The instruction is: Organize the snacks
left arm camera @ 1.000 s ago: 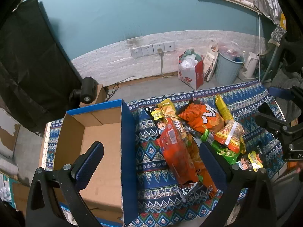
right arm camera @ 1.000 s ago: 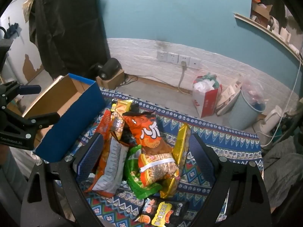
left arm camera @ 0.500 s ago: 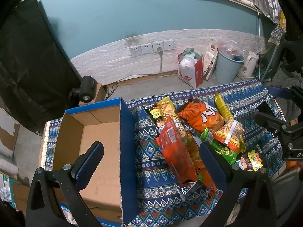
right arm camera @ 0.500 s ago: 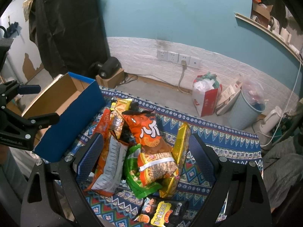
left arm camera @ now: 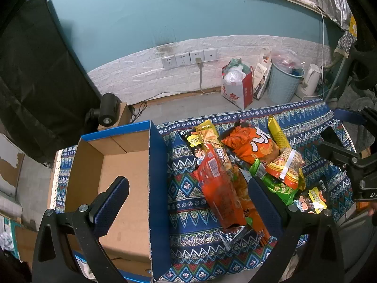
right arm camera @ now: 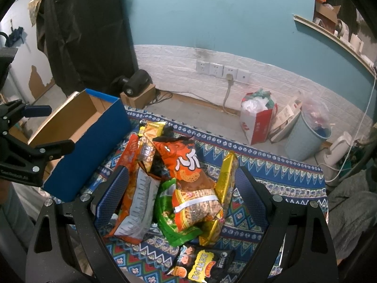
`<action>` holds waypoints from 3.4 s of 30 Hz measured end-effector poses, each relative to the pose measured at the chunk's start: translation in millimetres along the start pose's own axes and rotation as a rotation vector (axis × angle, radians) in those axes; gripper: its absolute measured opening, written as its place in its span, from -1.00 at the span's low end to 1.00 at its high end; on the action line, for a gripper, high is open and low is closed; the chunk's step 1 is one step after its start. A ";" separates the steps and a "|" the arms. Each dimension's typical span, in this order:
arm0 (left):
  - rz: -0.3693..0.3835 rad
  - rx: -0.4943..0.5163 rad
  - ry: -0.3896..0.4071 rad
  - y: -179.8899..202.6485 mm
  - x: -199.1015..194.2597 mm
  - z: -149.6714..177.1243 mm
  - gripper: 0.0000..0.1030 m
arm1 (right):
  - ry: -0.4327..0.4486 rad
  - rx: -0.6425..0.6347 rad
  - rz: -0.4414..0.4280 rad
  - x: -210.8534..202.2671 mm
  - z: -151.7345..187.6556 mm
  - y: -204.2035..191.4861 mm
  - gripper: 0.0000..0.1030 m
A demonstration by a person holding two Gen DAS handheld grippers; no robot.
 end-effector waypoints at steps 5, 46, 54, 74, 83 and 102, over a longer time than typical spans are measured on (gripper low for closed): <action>0.009 -0.005 -0.006 -0.1 1.4 1.0 0.98 | -0.003 -0.004 0.005 1.1 0.5 0.4 0.75; 0.064 -0.022 -0.105 5.4 46.8 10.6 0.98 | -0.037 -0.025 0.050 22.5 6.1 21.0 0.74; 0.120 -0.038 -0.204 19.6 85.1 18.9 0.98 | -0.193 0.028 0.101 48.1 19.7 52.9 0.74; 0.194 -0.039 -0.338 43.2 146.2 36.0 0.98 | -0.385 0.008 0.082 120.0 65.2 67.1 0.75; 0.323 -0.118 -0.352 44.4 160.6 44.0 0.09 | -0.438 -0.015 0.067 145.2 78.5 67.2 0.74; 0.268 -0.076 -0.264 33.7 124.1 40.3 -0.43 | -0.379 -0.047 0.104 125.8 76.4 60.6 0.09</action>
Point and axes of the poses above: each gripper's, at about its wrist camera, not at the fingertips, and x roughly the way its jaws point, y to its right, z to its underside, the point moved 8 cm from there along x, roughly the way its jaws point, and after that the axes turned 14 degrees about x, right-handed, at the moved point
